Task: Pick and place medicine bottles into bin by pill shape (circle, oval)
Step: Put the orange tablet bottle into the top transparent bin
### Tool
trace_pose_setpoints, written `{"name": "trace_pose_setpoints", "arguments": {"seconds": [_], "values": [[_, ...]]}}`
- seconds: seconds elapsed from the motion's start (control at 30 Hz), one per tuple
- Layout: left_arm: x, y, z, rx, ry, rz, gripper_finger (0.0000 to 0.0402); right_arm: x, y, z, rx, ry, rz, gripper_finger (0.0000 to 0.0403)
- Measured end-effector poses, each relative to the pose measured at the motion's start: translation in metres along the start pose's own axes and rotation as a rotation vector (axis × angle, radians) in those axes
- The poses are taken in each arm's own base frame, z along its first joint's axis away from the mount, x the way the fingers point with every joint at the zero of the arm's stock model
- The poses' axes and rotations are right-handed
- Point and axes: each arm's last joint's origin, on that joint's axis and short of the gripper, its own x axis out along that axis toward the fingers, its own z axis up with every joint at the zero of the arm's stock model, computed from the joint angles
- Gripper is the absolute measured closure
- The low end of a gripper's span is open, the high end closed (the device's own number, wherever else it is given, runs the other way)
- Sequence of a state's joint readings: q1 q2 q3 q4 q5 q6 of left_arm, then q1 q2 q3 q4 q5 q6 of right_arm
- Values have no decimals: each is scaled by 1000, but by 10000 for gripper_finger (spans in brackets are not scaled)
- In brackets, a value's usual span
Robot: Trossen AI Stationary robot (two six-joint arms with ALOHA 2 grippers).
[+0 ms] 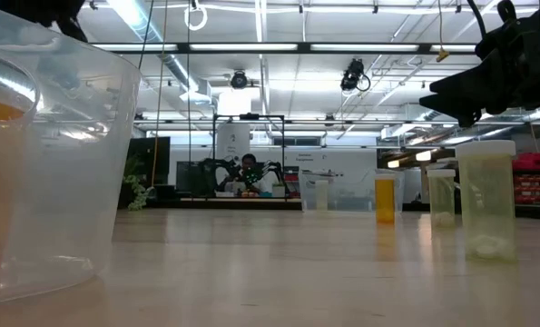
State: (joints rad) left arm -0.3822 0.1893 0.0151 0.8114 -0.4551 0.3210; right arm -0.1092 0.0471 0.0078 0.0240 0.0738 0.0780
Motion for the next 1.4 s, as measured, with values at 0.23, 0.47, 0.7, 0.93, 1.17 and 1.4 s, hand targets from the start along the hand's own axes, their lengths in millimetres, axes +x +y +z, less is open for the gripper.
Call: {"name": "trace_pose_setpoints", "arguments": {"seconds": [0.23,0.47,0.7,0.93,1.17,1.4], "values": [[2,5,-12,-14,86,36,389,0,0,0,0,-1,0,166],[3,10,-20,-12,145,53,395,0,0,0,0,0,0,166],[1,11,-38,0,312,30,388,0,0,0,0,-1,0,166],[-3,10,-48,37,417,14,389,0,0,0,0,-1,0,166],[-3,11,-48,84,418,25,381,0,-1,4,-3,-38,-26,166],[-3,14,-44,97,395,109,373,0,-1,4,120,-39,-24,166]]}}
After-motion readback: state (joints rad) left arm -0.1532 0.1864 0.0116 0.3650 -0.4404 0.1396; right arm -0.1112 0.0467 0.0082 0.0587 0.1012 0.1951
